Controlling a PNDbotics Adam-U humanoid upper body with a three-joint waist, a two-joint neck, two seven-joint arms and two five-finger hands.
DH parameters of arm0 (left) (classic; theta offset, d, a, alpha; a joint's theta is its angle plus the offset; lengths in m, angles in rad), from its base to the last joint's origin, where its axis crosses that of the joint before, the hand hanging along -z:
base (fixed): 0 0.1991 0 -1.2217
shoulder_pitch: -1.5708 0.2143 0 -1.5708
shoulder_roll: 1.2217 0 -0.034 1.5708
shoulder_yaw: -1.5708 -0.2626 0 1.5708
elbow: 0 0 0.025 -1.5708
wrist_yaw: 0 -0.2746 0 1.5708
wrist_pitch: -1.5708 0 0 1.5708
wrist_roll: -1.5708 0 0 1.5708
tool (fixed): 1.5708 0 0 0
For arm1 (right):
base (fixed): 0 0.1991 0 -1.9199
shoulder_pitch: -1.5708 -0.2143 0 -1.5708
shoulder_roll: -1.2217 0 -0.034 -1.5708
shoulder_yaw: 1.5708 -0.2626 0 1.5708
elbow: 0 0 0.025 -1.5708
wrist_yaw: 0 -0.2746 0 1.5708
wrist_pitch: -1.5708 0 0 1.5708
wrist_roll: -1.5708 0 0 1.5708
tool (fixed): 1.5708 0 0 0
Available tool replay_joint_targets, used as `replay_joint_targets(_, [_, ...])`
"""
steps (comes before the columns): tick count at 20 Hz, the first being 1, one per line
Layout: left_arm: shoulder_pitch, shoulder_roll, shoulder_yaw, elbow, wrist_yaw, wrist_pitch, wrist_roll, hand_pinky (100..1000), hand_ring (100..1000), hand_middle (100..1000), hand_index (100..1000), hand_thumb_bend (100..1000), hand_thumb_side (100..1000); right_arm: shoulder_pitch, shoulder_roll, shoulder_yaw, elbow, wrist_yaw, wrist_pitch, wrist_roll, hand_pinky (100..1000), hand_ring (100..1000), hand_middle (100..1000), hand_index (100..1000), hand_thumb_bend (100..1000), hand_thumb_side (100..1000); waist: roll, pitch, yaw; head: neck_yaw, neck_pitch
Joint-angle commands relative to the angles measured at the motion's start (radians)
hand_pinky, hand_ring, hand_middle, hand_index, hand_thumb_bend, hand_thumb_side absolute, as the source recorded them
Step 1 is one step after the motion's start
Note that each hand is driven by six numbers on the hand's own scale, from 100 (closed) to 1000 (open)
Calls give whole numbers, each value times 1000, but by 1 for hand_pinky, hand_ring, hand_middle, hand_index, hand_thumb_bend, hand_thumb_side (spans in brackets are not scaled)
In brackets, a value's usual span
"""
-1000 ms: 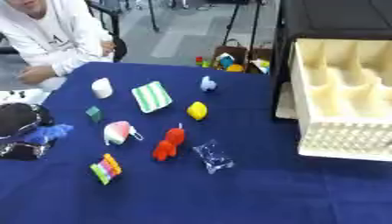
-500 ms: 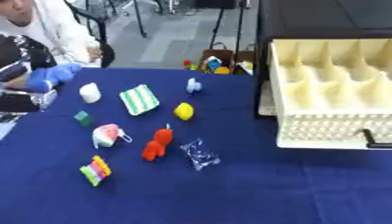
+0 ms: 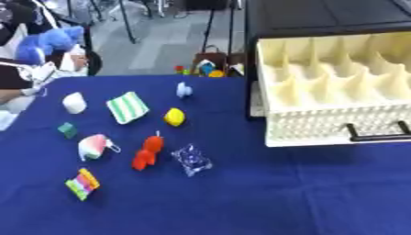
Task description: Pick up objects from table and place into drawer.
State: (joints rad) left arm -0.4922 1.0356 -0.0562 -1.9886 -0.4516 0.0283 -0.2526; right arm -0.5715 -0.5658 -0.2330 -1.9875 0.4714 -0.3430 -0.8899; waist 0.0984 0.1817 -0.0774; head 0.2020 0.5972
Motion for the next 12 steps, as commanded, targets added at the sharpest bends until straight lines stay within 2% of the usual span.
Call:
replay_joint_targets(1, [-67, 2, -16, -11, 46, -28, 5, 193, 457, 365, 505, 100, 267, -23, -12, 12, -13, -12, -21, -17, 713, 755, 730, 722, 100, 705, 2, -16, 0, 5, -1])
replay_joint_targets(7, [-203, -55, -71, -7, 143, -15, -26, 185, 451, 341, 491, 100, 274, -44, -10, 28, -13, -19, -25, -17, 712, 754, 730, 723, 100, 705, 15, -12, -13, 8, -8])
replay_joint_targets(12, [-274, -84, -99, 13, 219, -28, -37, 183, 449, 335, 486, 100, 277, -58, -9, 41, -13, -23, -29, -17, 712, 755, 730, 722, 100, 705, 31, -8, -30, 44, -5])
